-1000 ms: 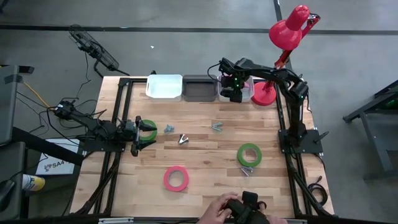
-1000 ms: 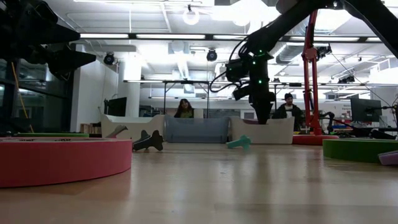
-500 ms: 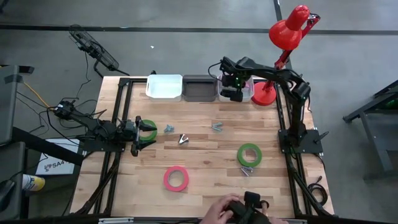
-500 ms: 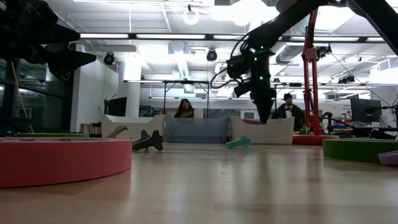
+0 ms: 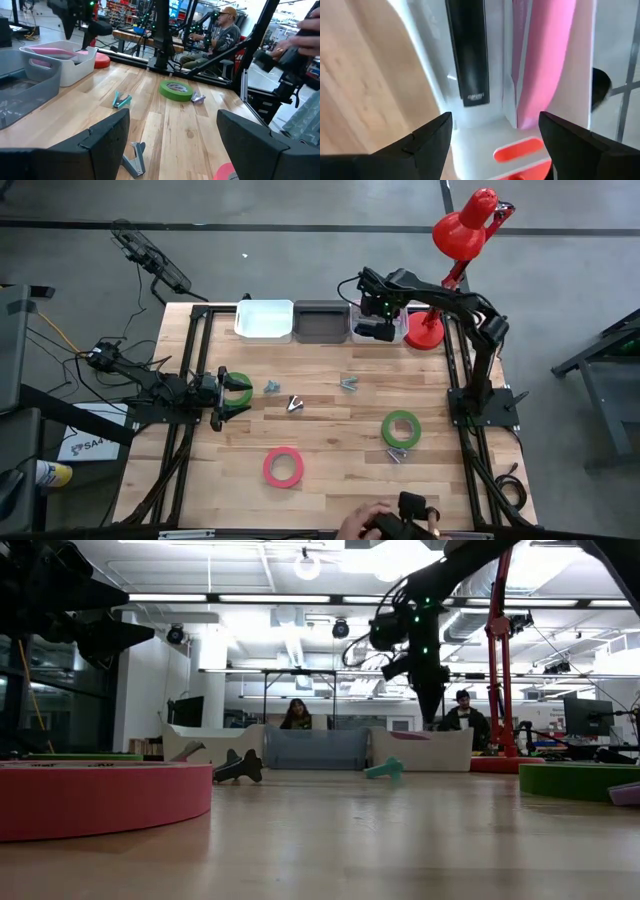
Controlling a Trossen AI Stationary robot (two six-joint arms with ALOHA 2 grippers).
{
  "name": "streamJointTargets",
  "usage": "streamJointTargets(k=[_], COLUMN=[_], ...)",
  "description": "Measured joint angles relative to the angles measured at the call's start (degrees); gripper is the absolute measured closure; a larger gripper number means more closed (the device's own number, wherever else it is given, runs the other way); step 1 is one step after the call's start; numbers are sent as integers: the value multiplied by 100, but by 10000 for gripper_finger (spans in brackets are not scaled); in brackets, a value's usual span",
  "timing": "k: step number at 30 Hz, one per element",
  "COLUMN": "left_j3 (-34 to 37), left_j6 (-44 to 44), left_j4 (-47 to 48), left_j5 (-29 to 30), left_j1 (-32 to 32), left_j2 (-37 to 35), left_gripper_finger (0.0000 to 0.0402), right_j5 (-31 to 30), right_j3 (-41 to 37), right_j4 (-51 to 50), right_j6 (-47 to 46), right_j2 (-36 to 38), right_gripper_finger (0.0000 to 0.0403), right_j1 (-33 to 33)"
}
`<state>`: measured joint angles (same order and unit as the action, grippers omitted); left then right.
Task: Pick and place Stapler, Stapler remover, tape
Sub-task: Put the right green tape into the black bin
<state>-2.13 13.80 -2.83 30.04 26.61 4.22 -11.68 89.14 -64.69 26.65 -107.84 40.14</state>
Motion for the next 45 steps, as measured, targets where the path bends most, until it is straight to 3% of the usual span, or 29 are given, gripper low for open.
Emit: streamJointTargets(k=[5, 12, 18, 27, 35, 45], left_j3=[0, 2, 0, 2, 0, 2], left_j6=[0, 0, 0, 0, 0, -2], left_j4=[0, 0, 0, 0, 0, 0], left_j5=[-2, 0, -2, -2, -1, -2], left_j1=[0, 0, 0, 0, 0, 2], left_j2=[-1, 1, -1, 1, 0, 1], left_gripper_finger=[106, 106, 106, 106, 106, 106], right_j5=[68, 294, 593, 572, 485, 1239], right_j3=[4, 4, 4, 4, -52, -1806], right_j4=[-249, -786, -1523, -2045, -1903, -605], right_j6=[-721, -3164, -4464, -4636, -5104, -6716], right_j2=[449, 941, 1215, 1358, 1358, 1820], right_gripper_finger=[114, 114, 114, 114, 114, 114], right_j1=[-168, -588, -1176, -2344, -3187, -4043])
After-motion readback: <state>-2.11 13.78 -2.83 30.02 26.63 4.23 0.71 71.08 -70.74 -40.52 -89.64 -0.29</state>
